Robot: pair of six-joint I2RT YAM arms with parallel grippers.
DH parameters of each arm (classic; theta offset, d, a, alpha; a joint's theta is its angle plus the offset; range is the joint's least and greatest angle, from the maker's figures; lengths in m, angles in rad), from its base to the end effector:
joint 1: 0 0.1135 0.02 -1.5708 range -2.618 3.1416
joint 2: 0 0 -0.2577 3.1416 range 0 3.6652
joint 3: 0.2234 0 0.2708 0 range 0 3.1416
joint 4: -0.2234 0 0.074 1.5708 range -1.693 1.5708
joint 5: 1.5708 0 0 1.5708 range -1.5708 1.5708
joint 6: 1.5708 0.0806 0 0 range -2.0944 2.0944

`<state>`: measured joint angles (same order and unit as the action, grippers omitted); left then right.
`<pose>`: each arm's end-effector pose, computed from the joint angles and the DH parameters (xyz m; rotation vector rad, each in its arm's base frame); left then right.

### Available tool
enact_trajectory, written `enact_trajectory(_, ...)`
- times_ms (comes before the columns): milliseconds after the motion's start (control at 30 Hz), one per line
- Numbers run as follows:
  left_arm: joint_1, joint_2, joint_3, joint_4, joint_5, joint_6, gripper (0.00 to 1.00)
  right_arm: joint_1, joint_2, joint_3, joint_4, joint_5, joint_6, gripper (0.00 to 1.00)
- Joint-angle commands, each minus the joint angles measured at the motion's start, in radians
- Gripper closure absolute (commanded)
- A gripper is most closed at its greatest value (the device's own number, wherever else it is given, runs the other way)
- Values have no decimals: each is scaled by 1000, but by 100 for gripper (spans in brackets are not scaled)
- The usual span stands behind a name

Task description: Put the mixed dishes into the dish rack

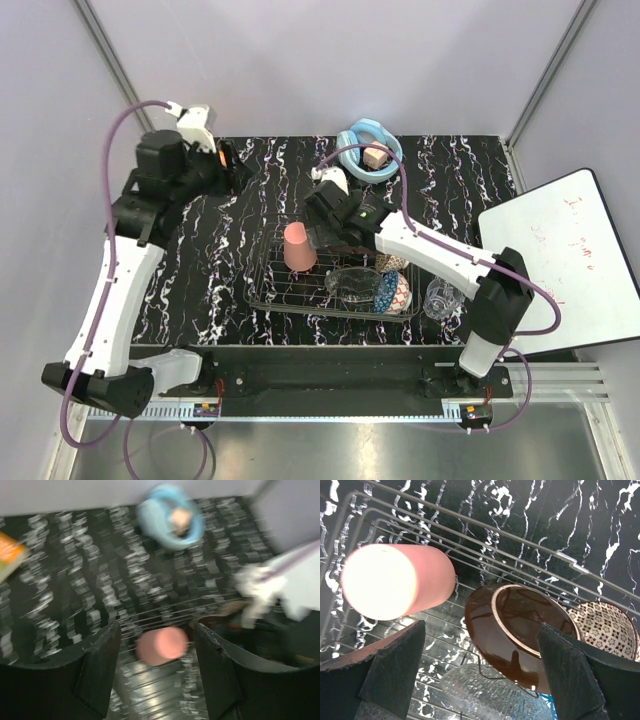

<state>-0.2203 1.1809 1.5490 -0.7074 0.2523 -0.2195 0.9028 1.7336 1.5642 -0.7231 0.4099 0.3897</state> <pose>0.2788 -0.0831 0.4523 0.1738 1.9277 -0.5361 0.2885 0.3137 0.2672 -0.4319 2.3292 0.1098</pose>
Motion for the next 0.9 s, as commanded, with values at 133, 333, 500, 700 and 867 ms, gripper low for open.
enact_trajectory(133,-59,-49,-217,92,-323,137,39,-184,-208,-182,27,18,112,0)
enact_trajectory(333,-86,-135,-435,140,-272,132,40,-286,-385,-351,13,40,198,0)
enact_trajectory(500,-100,-170,-539,178,-258,140,41,-355,-434,-388,-65,78,244,0)
enact_trajectory(700,-103,-165,-613,217,-236,146,43,-453,-379,-434,-64,-32,250,0)
enact_trajectory(867,-113,-179,-658,221,-214,128,45,-484,-306,-425,-6,-100,238,0)
